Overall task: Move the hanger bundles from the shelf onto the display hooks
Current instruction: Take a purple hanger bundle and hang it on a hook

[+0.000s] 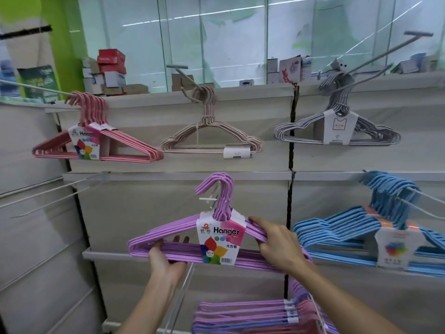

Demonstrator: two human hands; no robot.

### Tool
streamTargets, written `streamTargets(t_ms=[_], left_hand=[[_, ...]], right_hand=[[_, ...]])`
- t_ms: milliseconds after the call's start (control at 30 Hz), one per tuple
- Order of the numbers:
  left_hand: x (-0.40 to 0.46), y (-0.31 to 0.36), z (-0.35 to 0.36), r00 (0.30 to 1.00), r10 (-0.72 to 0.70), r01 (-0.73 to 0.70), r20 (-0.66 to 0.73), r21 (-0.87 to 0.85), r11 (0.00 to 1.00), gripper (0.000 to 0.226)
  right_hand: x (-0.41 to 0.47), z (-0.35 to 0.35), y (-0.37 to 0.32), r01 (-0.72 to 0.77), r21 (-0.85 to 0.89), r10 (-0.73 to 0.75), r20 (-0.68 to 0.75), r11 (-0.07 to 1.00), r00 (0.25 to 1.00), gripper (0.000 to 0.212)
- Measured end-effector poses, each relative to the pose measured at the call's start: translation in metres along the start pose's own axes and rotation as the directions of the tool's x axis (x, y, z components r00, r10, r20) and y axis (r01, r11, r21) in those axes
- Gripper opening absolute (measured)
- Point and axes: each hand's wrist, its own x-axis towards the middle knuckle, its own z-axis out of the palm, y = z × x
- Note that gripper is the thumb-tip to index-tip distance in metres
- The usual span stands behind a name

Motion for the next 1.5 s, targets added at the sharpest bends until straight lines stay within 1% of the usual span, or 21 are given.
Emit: streamTargets(t_ms=[133, 167, 267, 367, 500, 633, 767, 833, 933, 1100, 1200, 1300, 1367, 1433, 1500], left_hand=[[0.030, 0.001, -0.003, 0.998, -0.067, 0.067, -0.002, 0.013, 0.998, 0.009], [0.037, 0.002, -0.002, 0.997, -0.075, 0.075, 0.002, 0.013, 0.997, 0.013], [0.062, 0.005, 0.003, 0.994, -0.104, 0.104, 0.031, 0.030, 0.994, 0.032], [0.083, 0.003, 0.011, 0.988, -0.143, 0.140, 0.053, 0.058, 0.988, 0.038], [0.104, 0.001, 0.011, 0.985, -0.159, 0.153, 0.074, 0.082, 0.985, 0.040], [0.116, -0.004, 0.004, 0.980, -0.188, 0.179, 0.069, 0.113, 0.977, 0.041], [0.131, -0.009, -0.006, 0.986, -0.137, 0.118, 0.100, 0.176, 0.977, 0.046], [0.134, -0.011, -0.009, 0.987, -0.101, 0.072, 0.127, 0.217, 0.974, 0.041], [0.131, -0.010, -0.009, 0.985, -0.074, 0.031, 0.157, 0.262, 0.965, 0.028], [0.135, -0.004, -0.012, 0.984, -0.095, 0.050, 0.151, 0.273, 0.961, 0.027], [0.131, 0.001, -0.009, 0.981, -0.143, 0.105, 0.128, 0.265, 0.958, 0.028], [0.128, 0.006, -0.007, 0.970, -0.213, 0.186, 0.116, 0.208, 0.960, 0.035], [0.125, 0.008, -0.008, 0.963, -0.251, 0.229, 0.096, 0.196, 0.954, 0.024], [0.122, 0.007, -0.011, 0.955, -0.287, 0.266, 0.070, 0.225, 0.937, 0.011], [0.116, 0.008, -0.014, 0.942, -0.332, 0.305, 0.058, 0.271, 0.913, 0.007]], right_hand=[[0.012, 0.012, -0.003, -0.037, -0.032, 0.037, 0.000, 0.999, 0.999, 0.068], [0.016, 0.014, -0.004, -0.048, -0.039, 0.048, 0.003, 0.998, 0.999, 0.068], [0.029, 0.020, -0.005, -0.075, -0.046, 0.075, -0.005, 0.996, 0.997, 0.068], [0.043, 0.023, -0.004, -0.096, -0.057, 0.095, -0.018, 0.994, 0.995, 0.066], [0.056, 0.028, -0.006, -0.121, -0.074, 0.121, -0.001, 0.990, 0.993, 0.062], [0.061, 0.041, 0.000, -0.142, -0.089, 0.146, 0.033, 0.986, 0.989, 0.068], [0.067, 0.047, 0.001, -0.119, -0.142, 0.130, 0.072, 0.983, 0.989, 0.069], [0.068, 0.051, 0.002, -0.116, -0.174, 0.131, 0.079, 0.978, 0.988, 0.072], [0.066, 0.058, 0.005, -0.122, -0.199, 0.137, 0.067, 0.972, 0.988, 0.080], [0.062, 0.061, 0.002, -0.118, -0.192, 0.131, 0.052, 0.974, 0.990, 0.082], [0.062, 0.061, 0.001, -0.126, -0.199, 0.141, 0.066, 0.972, 0.988, 0.084], [0.063, 0.057, 0.001, -0.116, -0.186, 0.137, 0.104, 0.976, 0.985, 0.084], [0.063, 0.055, 0.001, -0.110, -0.163, 0.131, 0.129, 0.981, 0.983, 0.081], [0.063, 0.051, 0.001, -0.106, -0.150, 0.128, 0.145, 0.983, 0.981, 0.078], [0.062, 0.045, 0.002, -0.110, -0.146, 0.133, 0.152, 0.983, 0.979, 0.076]])
